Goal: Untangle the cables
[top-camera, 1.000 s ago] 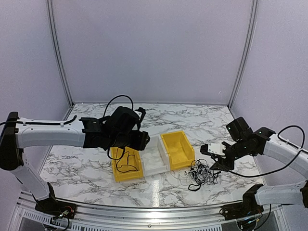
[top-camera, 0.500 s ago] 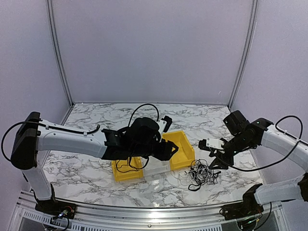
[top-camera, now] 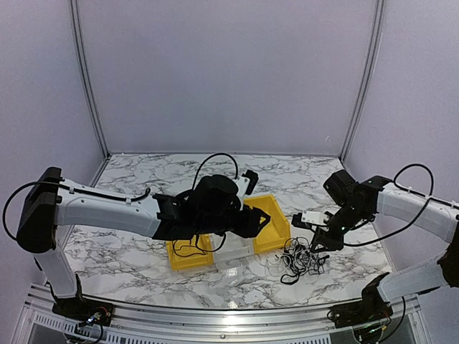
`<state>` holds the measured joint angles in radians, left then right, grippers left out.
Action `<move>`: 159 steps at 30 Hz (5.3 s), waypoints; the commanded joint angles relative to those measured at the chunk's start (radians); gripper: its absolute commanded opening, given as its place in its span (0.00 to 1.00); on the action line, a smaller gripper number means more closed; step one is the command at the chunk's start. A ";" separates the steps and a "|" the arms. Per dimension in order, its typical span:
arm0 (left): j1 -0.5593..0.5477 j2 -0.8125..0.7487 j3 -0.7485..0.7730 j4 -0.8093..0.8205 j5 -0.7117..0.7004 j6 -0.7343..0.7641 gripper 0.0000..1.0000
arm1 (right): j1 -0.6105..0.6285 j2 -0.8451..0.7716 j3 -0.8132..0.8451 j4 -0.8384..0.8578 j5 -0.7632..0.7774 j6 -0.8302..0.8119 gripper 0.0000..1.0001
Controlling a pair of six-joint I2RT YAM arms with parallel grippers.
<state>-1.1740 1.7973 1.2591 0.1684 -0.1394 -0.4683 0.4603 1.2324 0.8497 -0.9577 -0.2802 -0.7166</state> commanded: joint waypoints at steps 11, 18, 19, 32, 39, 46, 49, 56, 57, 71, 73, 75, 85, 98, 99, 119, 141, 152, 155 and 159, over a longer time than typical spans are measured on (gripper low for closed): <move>-0.091 0.080 -0.064 0.367 0.012 0.073 0.56 | -0.007 -0.090 0.219 -0.118 -0.247 -0.001 0.00; -0.150 0.098 -0.150 0.659 -0.039 0.146 0.58 | -0.005 -0.081 0.352 -0.174 -0.335 0.005 0.00; -0.159 0.108 -0.147 0.698 -0.039 0.158 0.58 | -0.005 -0.078 0.365 -0.178 -0.341 0.006 0.00; -0.183 0.337 0.089 0.746 -0.253 0.147 0.48 | 0.016 -0.087 0.414 -0.192 -0.423 0.025 0.00; -0.182 0.435 0.178 0.743 -0.313 0.106 0.33 | 0.040 -0.108 0.440 -0.217 -0.443 0.007 0.00; -0.181 0.512 0.218 0.741 -0.190 0.093 0.29 | 0.037 -0.032 0.716 -0.400 -0.551 -0.173 0.00; -0.181 0.532 0.222 0.754 -0.098 0.108 0.27 | 0.034 0.015 0.886 -0.417 -0.562 -0.186 0.00; -0.182 0.585 0.227 0.757 -0.071 0.086 0.16 | 0.035 0.096 1.278 -0.380 -0.513 -0.167 0.00; -0.181 0.591 0.226 0.756 -0.075 0.081 0.14 | 0.035 0.097 1.306 -0.353 -0.503 -0.151 0.00; -0.177 0.660 0.206 0.757 -0.058 0.057 0.08 | 0.034 0.162 1.659 -0.001 -0.287 0.041 0.00; -0.177 0.666 0.206 0.756 -0.057 0.053 0.07 | 0.035 0.174 1.693 0.036 -0.261 0.050 0.00; -0.176 0.672 0.206 0.757 -0.055 0.047 0.06 | 0.035 0.181 1.716 0.081 -0.226 0.062 0.00; -0.174 0.677 0.200 0.761 -0.057 0.043 0.05 | 0.035 0.195 1.776 0.358 -0.007 0.069 0.00; -0.172 0.691 0.201 0.767 -0.047 0.055 0.04 | 0.034 0.188 1.739 0.745 0.186 -0.082 0.00; -0.173 0.694 0.202 0.767 -0.045 0.058 0.04 | 0.034 0.189 1.746 0.773 0.187 -0.092 0.00; -0.178 0.612 0.123 0.775 -0.025 0.104 0.23 | 0.033 0.100 1.474 0.549 0.251 -0.099 0.00; -0.228 0.043 -0.144 0.770 -0.328 0.400 0.77 | 0.051 -0.116 0.904 0.101 -0.093 -0.127 0.00; -0.097 0.142 0.222 0.451 -0.276 0.411 0.72 | 0.087 -0.103 0.885 0.062 -0.152 -0.132 0.00; -0.064 0.160 0.261 0.400 -0.199 0.371 0.62 | 0.091 -0.102 0.884 0.062 -0.149 -0.132 0.00; -0.043 0.167 0.272 0.375 -0.103 0.318 0.41 | 0.094 -0.099 0.878 0.063 -0.140 -0.135 0.00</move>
<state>-1.2236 1.9400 1.5116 0.6353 -0.3580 -0.0959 0.5419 1.1313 1.7340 -0.8913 -0.4133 -0.8440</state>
